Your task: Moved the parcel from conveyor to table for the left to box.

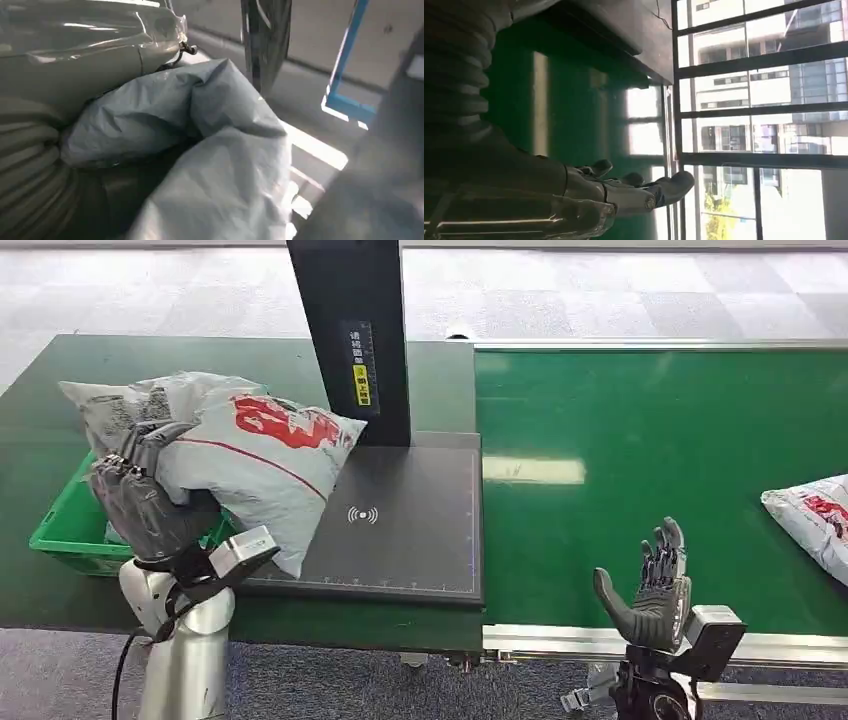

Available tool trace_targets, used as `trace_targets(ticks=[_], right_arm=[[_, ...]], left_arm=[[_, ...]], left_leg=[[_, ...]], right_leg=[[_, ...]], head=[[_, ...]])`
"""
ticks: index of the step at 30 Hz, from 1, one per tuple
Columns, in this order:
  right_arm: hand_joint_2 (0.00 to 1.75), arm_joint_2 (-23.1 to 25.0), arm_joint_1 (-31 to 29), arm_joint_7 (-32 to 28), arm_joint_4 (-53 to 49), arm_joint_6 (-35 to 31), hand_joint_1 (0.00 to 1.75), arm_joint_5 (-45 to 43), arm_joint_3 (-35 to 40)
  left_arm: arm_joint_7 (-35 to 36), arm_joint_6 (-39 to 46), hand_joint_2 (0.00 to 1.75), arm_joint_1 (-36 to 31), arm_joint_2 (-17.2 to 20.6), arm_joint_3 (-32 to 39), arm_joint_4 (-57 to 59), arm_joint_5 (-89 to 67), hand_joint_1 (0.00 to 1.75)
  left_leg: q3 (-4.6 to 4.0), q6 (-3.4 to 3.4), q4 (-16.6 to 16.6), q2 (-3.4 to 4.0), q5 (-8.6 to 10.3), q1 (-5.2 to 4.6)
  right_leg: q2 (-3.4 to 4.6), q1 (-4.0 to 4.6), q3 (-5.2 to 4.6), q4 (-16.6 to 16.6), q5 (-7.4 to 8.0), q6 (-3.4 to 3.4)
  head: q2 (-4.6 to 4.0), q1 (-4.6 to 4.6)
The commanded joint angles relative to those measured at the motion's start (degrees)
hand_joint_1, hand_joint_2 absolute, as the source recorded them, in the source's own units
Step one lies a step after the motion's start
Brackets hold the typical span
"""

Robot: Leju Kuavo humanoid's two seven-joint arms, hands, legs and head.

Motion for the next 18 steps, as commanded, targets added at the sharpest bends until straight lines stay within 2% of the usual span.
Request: trace_targets(ticks=[1,2,3,4,5,6,7,8,9,11,12,14,15,16,18], right_arm=[[1.75,-0.33,-0.51,0.28,-0.25,-0.33,0.0,-0.22,-0.13],[1.75,-0.14,-0.19,0.48,-0.59,-0.47,0.0,-0.19,-0.23],[1.75,0.0,-0.07,1.09,-0.7,0.15,0.0,0.09,-0.61],[1.75,0.32,0.64,0.8,-1.42,-0.2,0.0,0.12,-0.71],[1.75,0.4,1.06,0.56,-1.91,-0.37,0.0,0.17,-0.84],[1.75,0.4,1.06,0.56,-1.91,-0.37,0.0,0.17,-0.84],[1.75,0.52,2.41,0.41,-3.76,-0.54,0.0,0.21,-1.5],[1.75,0.57,2.79,0.41,-4.31,-0.54,0.0,0.21,-1.86],[1.75,0.57,2.79,0.41,-4.31,-0.54,0.0,0.21,-1.86],[1.75,0.89,3.34,0.76,-5.09,0.03,0.0,0.65,-2.49],[1.75,0.89,3.34,0.76,-5.09,0.03,0.0,0.65,-2.49],[1.75,1.31,3.37,0.98,-5.07,0.76,0.0,0.94,-2.81],[1.75,1.37,3.34,1.03,-5.04,1.14,0.0,0.82,-2.83],[1.75,1.4,3.23,0.95,-5.22,1.44,0.0,0.72,-3.01],[1.75,1.38,3.24,1.0,-5.72,1.96,0.0,0.34,-3.4]], left_arm=[[-0.22,0.31,1.75,-11.52,-0.66,18.32,3.39,-10.74,1.75],[-0.22,0.31,1.75,-15.92,-2.31,26.62,10.21,-13.12,1.75],[0.0,0.31,1.75,-16.78,-1.95,27.82,11.98,-13.02,1.75],[5.85,0.31,1.75,-19.14,-0.28,32.24,15.8,-21.61,1.75],[10.4,0.31,1.75,-19.45,1.63,31.34,18.93,-23.92,1.75],[10.4,0.31,1.75,-19.45,1.63,31.34,18.93,-23.92,1.75],[24.88,0.31,1.75,-19.65,8.31,25.26,28.1,-29.88,1.75],[30.92,0.31,1.75,-19.34,11.15,21.39,31.09,-30.63,1.75],[30.92,0.31,1.75,-19.34,11.15,21.39,31.09,-30.63,1.75],[41.55,0.31,1.75,-19.99,16.87,13.81,38.47,-30.75,1.75],[41.55,0.31,1.75,-19.99,16.87,13.81,38.47,-30.75,1.75],[48.78,0.28,1.75,-23.64,20.95,8.26,49.82,-30.75,1.75],[49.56,0.31,1.75,-24.51,21.58,7.73,51.55,-30.75,1.75],[54.61,-2.8,1.75,-26.39,24.16,3.47,55.24,-30.75,1.75],[55.59,-3.52,1.75,-28.24,25.58,2.45,58.11,-30.75,1.75]], left_leg=[[0.1,0.01,0.03,0.06,-0.05,0.03],[0.09,0.01,0.0,0.02,-0.02,0.02],[0.08,-0.01,-0.02,0.0,0.03,-0.01],[0.12,-0.01,-0.03,-0.01,0.03,0.01],[0.16,-0.02,-0.06,0.0,0.02,-0.02],[0.19,-0.01,-0.1,-0.03,0.04,-0.02],[0.29,-0.02,-0.2,-0.09,0.09,-0.04],[0.21,-0.01,-0.11,0.01,0.04,-0.04],[0.36,-0.05,-0.26,-0.06,0.1,-0.03],[0.25,-0.03,-0.16,-0.17,0.08,-0.02],[0.2,-0.02,-0.11,-0.22,0.08,-0.03],[0.2,-0.03,-0.08,-0.08,0.03,0.05],[0.13,-0.02,-0.05,-0.09,0.06,0.0],[0.16,-0.02,-0.06,-0.19,0.08,0.04],[0.09,-0.02,-0.03,-0.17,0.08,0.05]], right_leg=[[0.06,0.04,0.09,0.01,-0.02,-0.04],[0.02,0.03,0.1,-0.03,-0.01,-0.02],[0.0,-0.01,0.08,0.0,0.01,-0.03],[0.0,0.02,0.13,-0.03,0.02,-0.04],[0.0,-0.02,0.12,0.0,-0.01,-0.04],[-0.03,-0.02,0.18,-0.04,0.0,-0.05],[-0.09,-0.03,0.29,-0.1,0.01,-0.07],[0.02,-0.04,0.18,-0.04,0.0,-0.04],[-0.05,-0.02,0.31,-0.13,0.01,-0.1],[-0.19,-0.01,0.24,-0.08,-0.03,-0.09],[-0.23,-0.02,0.19,-0.03,-0.05,-0.08],[-0.08,0.07,0.17,-0.04,-0.03,-0.08],[-0.09,0.02,0.08,0.01,-0.03,-0.05],[-0.19,0.07,0.15,-0.02,-0.04,-0.07],[-0.18,0.08,0.09,0.01,-0.04,-0.06]], head=[[0.0,0.02],[0.0,0.02],[0.0,0.0],[0.0,-0.02],[0.0,0.0],[0.0,0.04],[0.0,0.02],[0.0,0.0],[0.0,-0.02],[0.0,0.02],[0.0,0.02],[0.0,-0.02],[0.0,0.0],[0.0,0.02],[0.0,0.02]])
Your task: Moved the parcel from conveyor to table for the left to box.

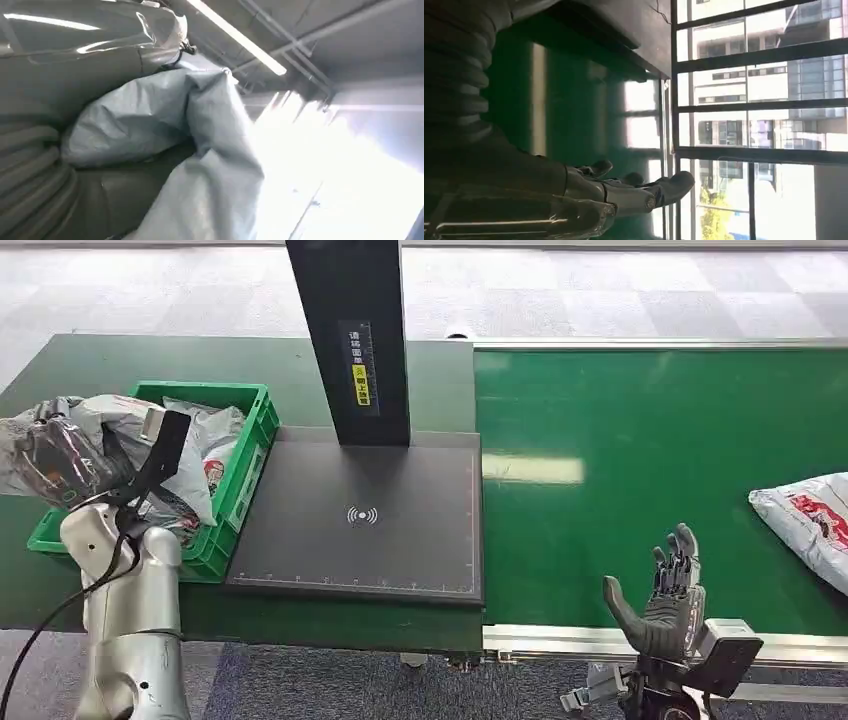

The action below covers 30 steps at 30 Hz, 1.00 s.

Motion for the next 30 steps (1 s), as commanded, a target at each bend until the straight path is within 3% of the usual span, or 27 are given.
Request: trace_targets(ticks=[1,14,15,16,17,18,24,29,30], right_arm=[[1.75,1.22,0.39,0.66,-1.33,1.83,0.0,-0.61,-2.81],[1.75,1.04,-0.35,0.99,-0.74,1.85,0.0,-0.8,-3.55],[1.75,1.14,-0.07,1.06,-0.86,1.84,0.0,-0.82,-3.94],[1.75,1.22,0.11,1.14,-0.94,1.87,0.0,-0.83,-4.06],[1.75,1.42,0.71,1.16,-1.11,1.88,0.0,-0.83,-4.17],[1.75,1.66,1.46,1.24,-1.57,2.02,0.0,-0.73,-4.28],[1.75,1.63,1.94,5.08,-0.87,4.96,0.0,-4.06,-4.07],[1.75,1.74,1.93,9.51,1.41,6.13,0.0,-8.25,-2.75],[0.0,2.28,1.98,11.73,1.77,7.11,0.0,-11.65,-2.94]], left_arm=[[11.66,-4.06,1.75,-12.41,14.67,-14.59,31.94,-0.06,1.75],[12.88,-5.11,1.75,-15.09,15.92,-15.9,34.8,-0.06,1.75],[11.43,-4.18,1.75,-15.53,15.67,-15.22,35.06,-0.01,1.59],[11.19,-3.03,1.75,-15.4,15.77,-15.99,34.7,-0.06,0.66],[10.87,-2.98,1.75,-15.26,15.38,-16.46,34.86,-0.02,0.21],[9.99,-2.05,1.75,-14.7,14.95,-17.14,34.48,-0.06,0.0],[8.52,0.37,1.75,-7.72,13.4,-26.0,18.1,-0.06,0.0],[4.07,0.37,1.75,-7.03,9.95,-25.84,17.74,-0.06,0.0],[3.44,0.37,1.75,-6.37,9.33,-25.58,16.76,0.73,0.0]], left_leg=[[0.0,0.0,0.02,-0.19,0.03,0.03],[0.1,0.0,-0.02,-0.07,-0.02,0.01],[0.06,0.0,0.0,-0.09,-0.01,0.03],[0.11,0.01,-0.02,-0.06,-0.02,0.03],[0.0,0.01,0.02,-0.07,0.0,0.02],[0.07,0.01,0.01,-0.14,-0.01,0.04],[0.12,0.03,-0.07,-0.12,-0.02,0.01],[0.15,0.03,-0.06,-0.31,-0.01,0.03],[0.15,0.03,-0.09,-0.31,0.02,0.01]], right_leg=[[-0.19,0.04,0.08,0.01,-0.02,-0.02],[-0.07,0.02,0.14,-0.02,-0.03,-0.02],[-0.08,0.03,0.12,-0.03,-0.02,-0.02],[-0.06,0.03,0.16,-0.04,-0.02,-0.02],[-0.07,0.02,0.07,-0.01,-0.01,-0.01],[-0.14,0.04,0.16,-0.04,-0.03,-0.01],[-0.13,0.01,0.21,-0.11,-0.04,-0.01],[-0.31,0.03,0.31,-0.13,-0.07,0.01],[-0.31,0.0,0.29,-0.13,-0.06,0.01]], head=[[0.0,0.02],[0.0,0.0],[0.0,0.02],[0.0,0.0],[0.0,0.02],[0.0,0.02],[0.0,0.02],[0.0,0.02],[0.0,0.02]])
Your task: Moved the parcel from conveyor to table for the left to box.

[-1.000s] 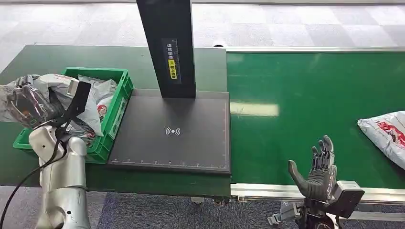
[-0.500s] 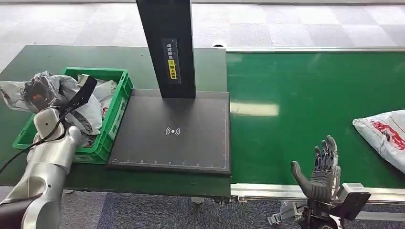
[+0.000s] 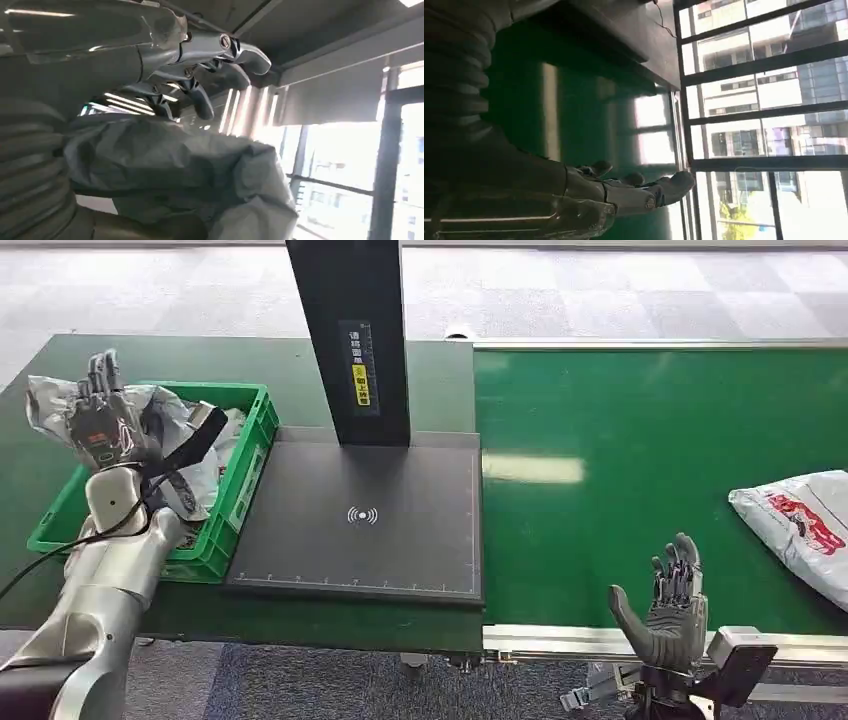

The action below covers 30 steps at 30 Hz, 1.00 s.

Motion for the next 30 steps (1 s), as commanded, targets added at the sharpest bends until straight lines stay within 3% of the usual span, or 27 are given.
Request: trace_targets(ticks=[1,2,4,5,7,9,14,15,16,17,19,20,21,23,25,27,29,30], right_arm=[[0.0,0.86,0.29,6.97,3.67,1.79,0.0,-7.79,0.07],[1.75,0.24,0.58,7.28,3.8,1.51,0.0,-8.18,0.94],[1.75,-1.21,0.75,7.37,4.56,1.54,0.0,-9.87,2.7],[1.75,-2.69,0.65,8.59,5.77,5.21,0.0,-12.53,4.21],[1.75,-4.41,0.55,7.83,7.24,4.78,0.0,-11.31,5.68],[1.75,-5.27,0.53,7.1,7.68,3.22,0.0,-9.53,6.91],[1.75,-5.27,0.53,7.1,7.68,3.22,0.0,-9.53,6.91],[1.75,-5.44,0.6,7.75,7.1,0.17,0.0,-8.03,7.49],[1.75,-5.09,0.55,9.44,7.35,0.78,0.0,-10.82,7.25],[0.0,-5.58,0.76,9.9,7.02,0.74,0.0,-10.89,8.27],[0.0,-5.51,1.16,6.27,5.32,-7.68,0.0,-4.06,9.65],[1.75,-5.49,1.28,5.81,4.79,-9.34,0.0,-3.08,9.99],[1.75,-5.55,1.59,3.27,3.72,-11.9,0.0,-0.44,10.72],[1.75,-6.18,1.76,-2.15,1.89,-12.79,0.0,4.55,11.88],[1.75,-4.26,1.33,-3.86,1.05,-12.23,0.0,3.95,9.64],[1.75,-4.59,-0.11,-5.21,1.07,-10.06,0.0,4.48,9.73],[1.75,-4.53,-1.29,-5.33,1.64,-9.83,0.0,6.26,9.34],[1.75,-4.48,-2.22,-5.34,2.31,-9.77,0.0,7.92,9.7]], left_arm=[[-5.16,0.2,1.75,2.99,-5.08,-3.94,-6.12,2.0,0.0],[-6.53,0.2,1.75,3.5,-5.36,-3.18,-6.03,3.27,0.0],[-10.53,0.2,1.75,2.34,-7.35,0.46,0.64,10.61,0.0],[-13.14,0.2,1.75,2.38,-7.23,0.82,0.51,11.47,0.0],[-15.48,0.2,1.75,4.49,-7.96,3.89,-4.37,10.11,0.0],[-22.98,0.2,1.75,7.54,-10.13,10.94,-12.47,12.79,0.0],[-22.98,0.2,1.75,7.54,-10.13,10.94,-12.47,12.79,0.0],[-32.51,0.2,1.75,7.96,-13.32,18.75,-14.5,16.08,0.0],[-36.91,0.2,1.75,7.88,-14.64,21.87,-14.75,16.93,0.0],[-41.89,0.2,1.75,7.37,-16.57,25.38,-13.86,19.22,0.0],[-51.66,0.2,1.75,7.21,-20.22,31.53,-12.44,24.72,0.0],[-51.66,0.2,1.75,8.57,-20.21,28.09,-12.6,29.89,0.0],[-51.66,0.2,1.75,11.97,-19.2,19.85,-13.72,42.41,0.0],[-51.66,0.2,1.75,18.53,-19.97,11.77,-21.95,50.54,0.0],[-51.66,0.19,1.75,22.16,-18.59,0.59,-20.64,61.92,0.0],[-49.66,-9.95,1.75,26.18,-19.12,-7.06,-24.16,71.72,0.0],[-47.86,-10.07,1.75,27.91,-18.85,-11.78,-26.27,75.12,0.0],[-46.4,-15.46,1.75,28.96,-18.0,-13.97,-27.16,78.61,0.0]], left_leg=[[0.21,0.03,-0.11,-0.33,0.01,0.04],[0.14,0.02,-0.08,-0.26,0.01,0.03],[0.11,0.02,-0.08,-0.14,0.0,0.02],[0.24,0.03,-0.16,-0.16,0.01,0.01],[0.27,0.03,-0.18,-0.15,0.01,0.03],[0.19,0.03,-0.12,-0.08,-0.02,0.04],[0.12,0.03,-0.06,-0.07,-0.04,0.03],[0.2,0.04,-0.09,-0.06,-0.05,0.03],[0.09,0.02,-0.05,-0.03,-0.03,0.02],[0.17,0.03,-0.09,-0.04,-0.03,0.02],[0.12,0.02,-0.06,-0.09,-0.03,0.03],[0.18,0.04,-0.09,-0.14,-0.03,0.01],[0.12,0.03,-0.08,-0.12,-0.02,-0.01],[0.15,0.03,-0.13,-0.13,-0.01,-0.04],[0.2,0.04,-0.13,-0.04,-0.04,-0.09],[0.16,0.03,-0.12,-0.07,-0.03,-0.08],[0.12,0.04,-0.09,-0.16,-0.04,-0.06],[0.14,0.05,-0.06,-0.24,-0.06,-0.05]], right_leg=[[-0.31,0.05,0.34,-0.17,-0.06,0.0],[-0.21,0.03,0.24,-0.12,-0.03,0.0],[-0.1,0.02,0.19,-0.11,-0.01,0.0],[-0.13,0.01,0.31,-0.17,-0.01,0.0],[-0.13,0.03,0.34,-0.21,-0.01,-0.01],[-0.04,0.05,0.24,-0.17,0.01,0.0],[-0.04,0.03,0.17,-0.1,-0.02,0.01],[-0.03,0.04,0.24,-0.14,-0.03,0.01],[0.0,0.02,0.11,-0.08,-0.01,0.0],[-0.02,0.03,0.2,-0.12,-0.01,0.01],[-0.06,0.03,0.18,-0.09,-0.01,0.0],[-0.1,0.01,0.25,-0.12,-0.03,0.01],[-0.1,-0.01,0.18,-0.09,-0.02,0.02],[-0.09,-0.04,0.21,-0.11,-0.03,0.02],[-0.03,-0.09,0.21,-0.1,-0.05,0.02],[-0.08,-0.08,0.17,-0.07,-0.07,0.01],[-0.16,-0.06,0.18,-0.11,-0.07,0.04],[-0.2,-0.05,0.22,-0.12,-0.12,0.07]], head=[[0.0,0.0],[0.0,-0.02],[0.0,0.0],[0.0,-0.02],[0.0,-0.02],[0.0,0.0],[0.0,0.0],[0.0,0.0],[0.0,-0.02],[0.0,-0.02],[0.0,-0.02],[0.0,-0.02],[0.0,0.0],[0.0,0.02],[0.0,0.0],[0.0,-0.02],[0.02,0.0],[0.0,-0.02]])
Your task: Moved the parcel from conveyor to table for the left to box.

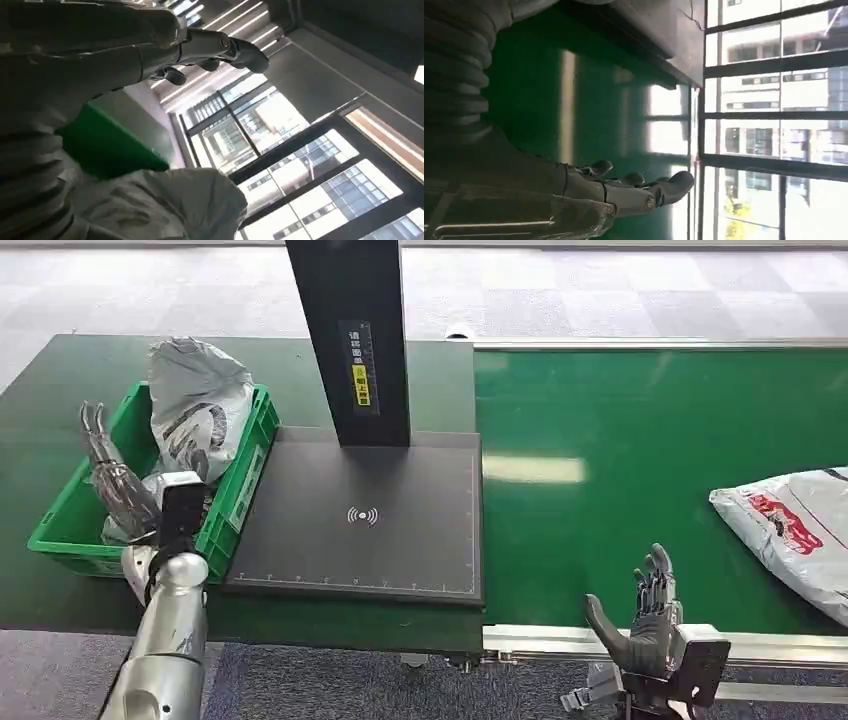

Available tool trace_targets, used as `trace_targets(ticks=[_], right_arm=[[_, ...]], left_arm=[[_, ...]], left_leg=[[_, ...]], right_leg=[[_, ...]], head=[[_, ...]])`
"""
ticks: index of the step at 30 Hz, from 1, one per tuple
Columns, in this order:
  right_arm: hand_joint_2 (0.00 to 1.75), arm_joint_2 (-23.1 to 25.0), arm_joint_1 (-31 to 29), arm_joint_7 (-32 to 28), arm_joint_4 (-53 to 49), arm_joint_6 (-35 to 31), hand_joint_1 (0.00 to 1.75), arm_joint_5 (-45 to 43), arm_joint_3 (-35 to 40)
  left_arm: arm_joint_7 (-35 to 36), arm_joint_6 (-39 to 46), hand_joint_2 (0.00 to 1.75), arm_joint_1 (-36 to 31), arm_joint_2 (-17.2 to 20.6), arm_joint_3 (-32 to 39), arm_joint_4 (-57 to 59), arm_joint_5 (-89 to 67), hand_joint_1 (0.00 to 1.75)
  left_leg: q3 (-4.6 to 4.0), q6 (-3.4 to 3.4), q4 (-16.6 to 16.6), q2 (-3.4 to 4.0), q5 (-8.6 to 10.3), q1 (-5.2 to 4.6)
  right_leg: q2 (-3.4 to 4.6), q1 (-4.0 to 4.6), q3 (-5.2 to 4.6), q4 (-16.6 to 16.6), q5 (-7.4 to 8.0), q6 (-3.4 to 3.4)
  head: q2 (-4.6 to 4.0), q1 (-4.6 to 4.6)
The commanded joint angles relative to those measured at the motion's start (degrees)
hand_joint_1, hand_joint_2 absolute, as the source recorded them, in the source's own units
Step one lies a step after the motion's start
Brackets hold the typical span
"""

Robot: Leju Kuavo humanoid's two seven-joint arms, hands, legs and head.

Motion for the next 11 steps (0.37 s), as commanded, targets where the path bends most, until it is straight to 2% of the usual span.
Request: trace_targets(ticks=[1,4,11], right_arm=[[1.75,-0.45,-5.19,-1.82,1.74,2.12,0.0,5.35,1.71],[1.75,-0.18,-8.49,-2.0,5.39,2.59,0.0,7.93,3.22],[1.75,-0.14,-8.72,-2.0,5.97,2.55,0.0,8.08,3.35]], left_arm=[[7.09,-19.73,1.75,13.15,-0.07,-26.98,-9.2,23.24,0.0],[8.15,-24.06,1.75,15.25,0.13,-28.19,-8.83,26.74,0.0],[7.88,-24.33,1.75,15.01,0.53,-27.9,-8.76,26.93,0.0]], left_leg=[[0.16,0.07,-0.06,-0.13,-0.04,-0.02],[0.16,0.09,-0.09,0.21,-0.1,-0.06],[0.22,0.05,-0.11,0.1,-0.1,0.0]], right_leg=[[-0.15,-0.01,0.26,-0.11,-0.06,0.03],[0.2,-0.06,0.16,-0.08,0.02,0.0],[0.07,0.0,0.22,-0.11,-0.01,-0.06]], head=[[-0.02,-0.02],[-0.02,0.0],[-0.02,-0.02]])
